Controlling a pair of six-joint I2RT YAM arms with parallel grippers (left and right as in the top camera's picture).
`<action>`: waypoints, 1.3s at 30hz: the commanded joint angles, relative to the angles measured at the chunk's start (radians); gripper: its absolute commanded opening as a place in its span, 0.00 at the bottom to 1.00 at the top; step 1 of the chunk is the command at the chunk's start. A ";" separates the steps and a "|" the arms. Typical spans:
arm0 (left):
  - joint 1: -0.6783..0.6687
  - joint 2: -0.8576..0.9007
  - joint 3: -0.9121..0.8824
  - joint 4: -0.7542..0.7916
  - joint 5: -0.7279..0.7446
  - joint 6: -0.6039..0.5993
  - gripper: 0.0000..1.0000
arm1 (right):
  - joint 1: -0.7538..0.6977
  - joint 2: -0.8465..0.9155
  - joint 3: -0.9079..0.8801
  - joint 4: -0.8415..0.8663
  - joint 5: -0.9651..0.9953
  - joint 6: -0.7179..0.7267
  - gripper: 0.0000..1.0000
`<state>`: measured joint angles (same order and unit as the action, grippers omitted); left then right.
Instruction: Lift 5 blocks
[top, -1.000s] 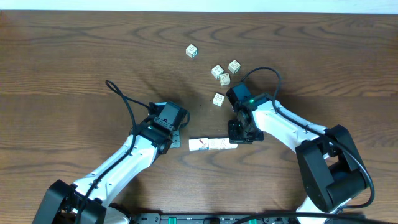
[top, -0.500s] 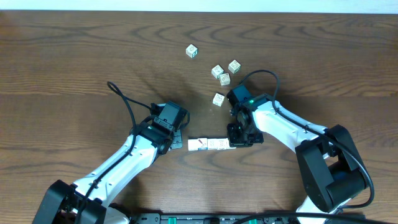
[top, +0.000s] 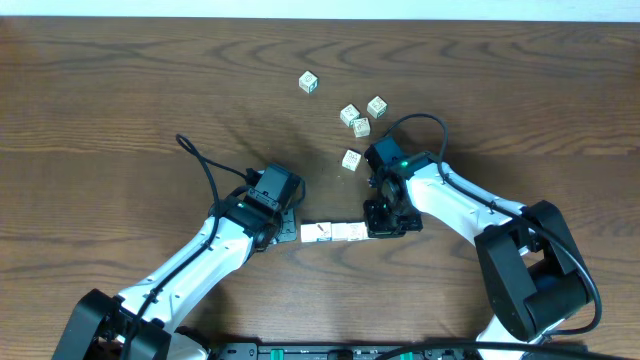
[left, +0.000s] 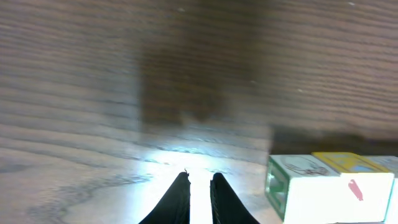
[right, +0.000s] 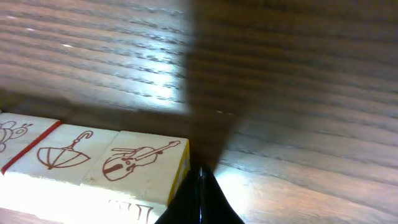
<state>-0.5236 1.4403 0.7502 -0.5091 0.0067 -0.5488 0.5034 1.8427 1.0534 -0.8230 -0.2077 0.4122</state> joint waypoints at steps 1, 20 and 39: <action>0.001 0.004 -0.007 0.002 0.039 0.006 0.14 | 0.014 0.046 -0.034 0.019 -0.008 -0.009 0.01; 0.001 0.138 -0.021 0.094 0.066 0.005 0.07 | 0.014 0.046 -0.034 0.019 -0.011 -0.009 0.01; 0.000 0.140 -0.021 0.111 0.189 -0.071 0.07 | 0.014 0.046 -0.034 0.048 -0.087 -0.009 0.01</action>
<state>-0.5240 1.5757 0.7395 -0.3954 0.1810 -0.5957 0.5034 1.8439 1.0477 -0.7933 -0.2638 0.4122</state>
